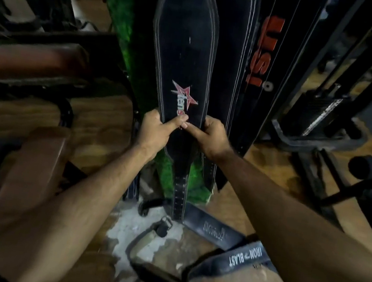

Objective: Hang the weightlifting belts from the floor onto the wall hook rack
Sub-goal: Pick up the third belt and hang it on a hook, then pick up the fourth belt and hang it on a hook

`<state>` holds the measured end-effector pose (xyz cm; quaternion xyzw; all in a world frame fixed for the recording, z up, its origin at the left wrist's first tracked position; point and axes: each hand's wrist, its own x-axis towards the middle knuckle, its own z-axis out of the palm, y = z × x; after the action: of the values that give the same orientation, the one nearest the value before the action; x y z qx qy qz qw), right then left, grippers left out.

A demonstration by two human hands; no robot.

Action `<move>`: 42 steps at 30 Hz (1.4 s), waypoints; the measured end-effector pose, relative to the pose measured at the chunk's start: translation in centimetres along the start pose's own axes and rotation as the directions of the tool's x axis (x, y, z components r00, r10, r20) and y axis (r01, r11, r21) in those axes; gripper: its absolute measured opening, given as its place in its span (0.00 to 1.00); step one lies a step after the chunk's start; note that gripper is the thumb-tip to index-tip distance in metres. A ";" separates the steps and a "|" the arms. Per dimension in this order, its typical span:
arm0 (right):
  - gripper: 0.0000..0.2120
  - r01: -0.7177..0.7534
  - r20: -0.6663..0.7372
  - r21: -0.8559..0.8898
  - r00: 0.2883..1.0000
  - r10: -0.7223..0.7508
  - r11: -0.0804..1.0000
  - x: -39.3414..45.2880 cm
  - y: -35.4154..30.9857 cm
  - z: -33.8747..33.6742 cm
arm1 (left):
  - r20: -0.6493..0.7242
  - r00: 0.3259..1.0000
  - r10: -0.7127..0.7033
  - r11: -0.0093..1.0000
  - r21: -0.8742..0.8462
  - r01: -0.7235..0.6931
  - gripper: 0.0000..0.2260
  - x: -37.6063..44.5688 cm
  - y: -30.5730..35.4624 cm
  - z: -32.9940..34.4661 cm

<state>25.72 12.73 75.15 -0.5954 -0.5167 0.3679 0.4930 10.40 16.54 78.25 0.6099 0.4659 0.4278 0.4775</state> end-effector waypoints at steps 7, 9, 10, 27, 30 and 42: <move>0.30 -0.178 0.110 -0.199 0.973 0.202 0.964 -3.4 15.0 3.1 | 0.037 0.962 -0.270 0.961 0.072 0.267 0.08 -4.3 -12.9 2.5; 0.32 -0.207 0.085 -0.230 0.969 0.232 0.951 -5.0 18.3 4.0 | -0.006 0.949 -0.316 0.944 0.100 0.315 0.22 -5.8 -16.2 3.5; 0.28 -0.219 0.058 -0.240 0.969 0.239 0.946 -5.6 18.8 4.4 | -0.005 0.947 -0.322 0.942 0.103 0.321 0.25 -6.2 -17.1 4.0; 0.12 -0.805 -0.093 0.237 0.539 0.837 0.544 -20.9 32.2 6.1 | 0.224 0.599 -0.769 0.626 0.452 0.636 0.07 -18.6 -34.5 9.6; 0.11 -0.832 -0.069 0.243 0.498 0.865 0.498 -23.4 35.5 6.2 | 0.250 0.547 -0.799 0.595 0.457 0.661 0.05 -20.7 -37.5 10.5; 0.11 -0.911 -0.010 0.002 0.413 0.911 0.413 -30.7 50.9 9.7 | 0.171 0.372 -0.912 0.408 0.309 0.859 0.10 -29.5 -53.4 14.0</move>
<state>23.38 -14.28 21.38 -0.7830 -0.1101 0.5727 0.2163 9.47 -8.98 21.10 0.3601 0.6718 -0.0401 0.6461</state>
